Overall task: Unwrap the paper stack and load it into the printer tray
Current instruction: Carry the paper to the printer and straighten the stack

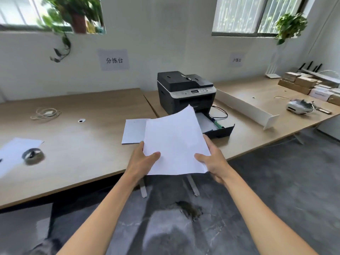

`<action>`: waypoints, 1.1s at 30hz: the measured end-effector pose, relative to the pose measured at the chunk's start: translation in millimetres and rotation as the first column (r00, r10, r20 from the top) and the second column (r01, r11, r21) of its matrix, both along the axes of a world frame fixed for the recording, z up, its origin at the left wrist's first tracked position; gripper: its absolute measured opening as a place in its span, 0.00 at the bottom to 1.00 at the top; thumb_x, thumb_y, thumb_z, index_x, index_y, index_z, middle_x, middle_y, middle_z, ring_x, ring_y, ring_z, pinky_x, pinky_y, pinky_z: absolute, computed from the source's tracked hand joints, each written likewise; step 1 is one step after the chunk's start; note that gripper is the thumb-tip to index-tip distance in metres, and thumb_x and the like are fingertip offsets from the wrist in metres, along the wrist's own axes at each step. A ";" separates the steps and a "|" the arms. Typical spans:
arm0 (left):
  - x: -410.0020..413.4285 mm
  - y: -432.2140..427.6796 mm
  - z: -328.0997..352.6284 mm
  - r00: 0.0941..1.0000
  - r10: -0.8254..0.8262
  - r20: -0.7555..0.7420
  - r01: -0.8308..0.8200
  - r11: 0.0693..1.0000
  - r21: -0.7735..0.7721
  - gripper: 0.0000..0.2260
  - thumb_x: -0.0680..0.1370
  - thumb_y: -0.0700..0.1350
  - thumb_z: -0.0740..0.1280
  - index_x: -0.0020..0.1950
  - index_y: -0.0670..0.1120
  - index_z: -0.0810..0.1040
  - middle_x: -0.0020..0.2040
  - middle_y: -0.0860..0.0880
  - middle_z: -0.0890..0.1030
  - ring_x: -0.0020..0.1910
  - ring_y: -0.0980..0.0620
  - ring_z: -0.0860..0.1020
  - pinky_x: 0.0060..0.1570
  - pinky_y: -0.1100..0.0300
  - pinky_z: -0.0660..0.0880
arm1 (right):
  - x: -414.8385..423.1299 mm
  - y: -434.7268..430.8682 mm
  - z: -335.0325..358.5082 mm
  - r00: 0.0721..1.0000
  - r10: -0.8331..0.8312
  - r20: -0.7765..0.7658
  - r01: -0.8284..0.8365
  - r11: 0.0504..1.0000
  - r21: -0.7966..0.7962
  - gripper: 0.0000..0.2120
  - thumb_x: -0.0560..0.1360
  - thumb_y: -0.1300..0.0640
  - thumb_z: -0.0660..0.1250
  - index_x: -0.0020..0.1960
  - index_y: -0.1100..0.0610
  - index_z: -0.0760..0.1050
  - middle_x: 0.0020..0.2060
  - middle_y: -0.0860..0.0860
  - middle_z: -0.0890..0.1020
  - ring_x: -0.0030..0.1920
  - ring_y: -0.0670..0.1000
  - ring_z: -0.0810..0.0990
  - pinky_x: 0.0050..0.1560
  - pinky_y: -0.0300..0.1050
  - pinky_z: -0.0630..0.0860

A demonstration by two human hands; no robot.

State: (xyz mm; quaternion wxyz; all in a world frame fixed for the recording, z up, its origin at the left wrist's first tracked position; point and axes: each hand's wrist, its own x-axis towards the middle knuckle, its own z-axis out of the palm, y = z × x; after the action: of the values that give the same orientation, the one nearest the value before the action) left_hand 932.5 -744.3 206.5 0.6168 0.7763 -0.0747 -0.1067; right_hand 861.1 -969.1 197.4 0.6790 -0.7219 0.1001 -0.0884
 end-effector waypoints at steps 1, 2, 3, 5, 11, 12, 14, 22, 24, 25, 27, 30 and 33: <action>14.6 -4.5 -2.3 1.000 0.008 -0.008 -0.008 1.000 0.004 0.14 0.73 0.43 0.69 0.59 0.48 0.76 0.54 0.54 0.83 0.49 0.54 0.83 0.42 0.61 0.78 | 16.2 -5.4 -4.0 1.000 0.006 -0.002 -0.006 1.000 0.013 0.31 0.74 0.71 0.64 0.70 0.47 0.69 0.60 0.48 0.83 0.59 0.51 0.82 0.56 0.48 0.81; 30.7 -9.2 -4.5 1.000 0.018 -0.016 -0.018 1.000 0.013 0.14 0.73 0.44 0.69 0.58 0.47 0.76 0.53 0.54 0.83 0.48 0.55 0.82 0.40 0.63 0.77 | 33.1 -10.1 -7.7 1.000 0.009 -0.005 -0.009 1.000 0.026 0.30 0.74 0.71 0.65 0.70 0.48 0.69 0.59 0.48 0.83 0.59 0.52 0.82 0.58 0.51 0.80; 47.0 -14.1 -5.4 0.999 0.031 -0.026 -0.030 0.999 0.025 0.14 0.73 0.44 0.70 0.58 0.47 0.76 0.53 0.54 0.82 0.47 0.56 0.82 0.37 0.64 0.76 | 50.6 -15.0 -10.7 1.000 0.007 -0.009 -0.006 0.999 0.037 0.30 0.74 0.71 0.65 0.71 0.48 0.69 0.59 0.49 0.83 0.60 0.53 0.82 0.60 0.54 0.79; 78.4 -21.3 -8.0 0.998 0.050 -0.041 -0.048 0.998 0.045 0.14 0.74 0.45 0.70 0.58 0.46 0.75 0.53 0.53 0.82 0.46 0.56 0.81 0.35 0.65 0.74 | 82.2 -22.3 -13.9 1.000 0.017 -0.016 -0.016 0.998 0.057 0.30 0.73 0.70 0.66 0.70 0.49 0.69 0.60 0.51 0.83 0.60 0.56 0.82 0.60 0.57 0.79; 197.4 -42.6 -4.6 0.945 0.146 -0.292 -0.153 0.988 -0.002 0.35 0.74 0.53 0.71 0.75 0.43 0.59 0.62 0.48 0.73 0.56 0.44 0.77 0.50 0.52 0.77 | 196.1 -51.1 -6.9 0.991 0.128 -0.045 -0.125 0.990 0.061 0.30 0.76 0.71 0.63 0.71 0.46 0.68 0.58 0.46 0.83 0.59 0.52 0.82 0.51 0.43 0.81; 215.5 -47.0 -4.2 0.935 0.137 -0.328 -0.151 0.988 -0.018 0.35 0.73 0.53 0.71 0.74 0.41 0.62 0.60 0.47 0.74 0.54 0.44 0.78 0.48 0.52 0.77 | 208.8 -57.9 -3.2 0.990 0.130 -0.046 -0.127 0.990 0.056 0.29 0.77 0.70 0.63 0.71 0.45 0.68 0.58 0.46 0.82 0.59 0.52 0.81 0.50 0.43 0.81; 236.1 -51.9 -7.8 0.917 0.110 -0.383 -0.138 0.989 -0.048 0.29 0.72 0.52 0.71 0.66 0.37 0.72 0.53 0.45 0.78 0.47 0.43 0.79 0.44 0.54 0.74 | 220.2 -66.3 -1.2 0.989 0.142 -0.044 -0.140 0.989 0.038 0.28 0.77 0.70 0.63 0.71 0.45 0.68 0.59 0.48 0.82 0.59 0.53 0.81 0.49 0.44 0.81; 298.1 -88.0 -25.7 0.921 0.220 -0.321 -0.247 0.968 -0.045 0.09 0.74 0.39 0.65 0.53 0.43 0.72 0.48 0.46 0.79 0.40 0.46 0.77 0.39 0.57 0.73 | 291.6 -93.0 -26.2 0.977 0.189 -0.102 -0.181 0.980 0.083 0.24 0.77 0.68 0.65 0.65 0.45 0.71 0.57 0.48 0.84 0.57 0.51 0.84 0.57 0.47 0.80; 312.6 -96.3 -30.6 0.947 0.247 -0.205 -0.269 0.960 -0.083 0.12 0.74 0.39 0.63 0.56 0.46 0.70 0.50 0.44 0.81 0.43 0.44 0.80 0.38 0.56 0.76 | 319.7 -104.2 -33.1 0.971 0.202 -0.129 -0.189 0.976 0.104 0.21 0.76 0.68 0.68 0.66 0.53 0.72 0.58 0.53 0.84 0.57 0.56 0.84 0.56 0.52 0.81; 318.7 -98.6 -34.0 0.957 0.252 -0.144 -0.266 0.960 -0.086 0.11 0.75 0.39 0.62 0.56 0.47 0.69 0.50 0.44 0.82 0.43 0.44 0.81 0.38 0.55 0.77 | 333.8 -109.2 -36.3 0.966 0.212 -0.150 -0.196 0.974 0.112 0.22 0.74 0.68 0.69 0.66 0.56 0.71 0.59 0.55 0.83 0.57 0.58 0.83 0.56 0.54 0.81; 332.7 -99.1 -44.8 0.962 0.268 -0.044 -0.271 0.957 -0.099 0.09 0.77 0.39 0.62 0.56 0.47 0.68 0.49 0.44 0.83 0.42 0.46 0.82 0.37 0.57 0.78 | 362.5 -117.3 -41.0 0.954 0.226 -0.198 -0.205 0.971 0.120 0.21 0.72 0.68 0.71 0.63 0.58 0.71 0.59 0.58 0.82 0.57 0.61 0.83 0.58 0.58 0.80; 350.3 -93.1 -64.8 0.951 0.310 0.023 -0.305 0.946 -0.112 0.09 0.79 0.38 0.62 0.57 0.47 0.68 0.47 0.48 0.82 0.39 0.52 0.81 0.31 0.67 0.76 | 403.9 -120.8 -47.6 0.941 0.242 -0.236 -0.223 0.969 0.105 0.17 0.74 0.66 0.69 0.62 0.60 0.73 0.57 0.58 0.83 0.52 0.58 0.84 0.47 0.52 0.81; 361.1 -86.9 -92.1 0.949 0.304 0.088 -0.295 0.950 -0.097 0.11 0.79 0.39 0.62 0.59 0.49 0.66 0.47 0.49 0.81 0.39 0.55 0.81 0.33 0.67 0.75 | 432.4 -112.0 -62.1 0.948 0.224 -0.224 -0.209 0.974 0.092 0.18 0.75 0.70 0.65 0.64 0.60 0.71 0.53 0.57 0.83 0.46 0.55 0.83 0.35 0.43 0.79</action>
State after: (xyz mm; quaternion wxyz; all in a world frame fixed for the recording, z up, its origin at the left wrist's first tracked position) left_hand 1293.6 -831.1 114.4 0.6526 0.7570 0.0083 0.0312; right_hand 1293.5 -1081.1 135.2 0.6920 -0.7106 0.1020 0.0753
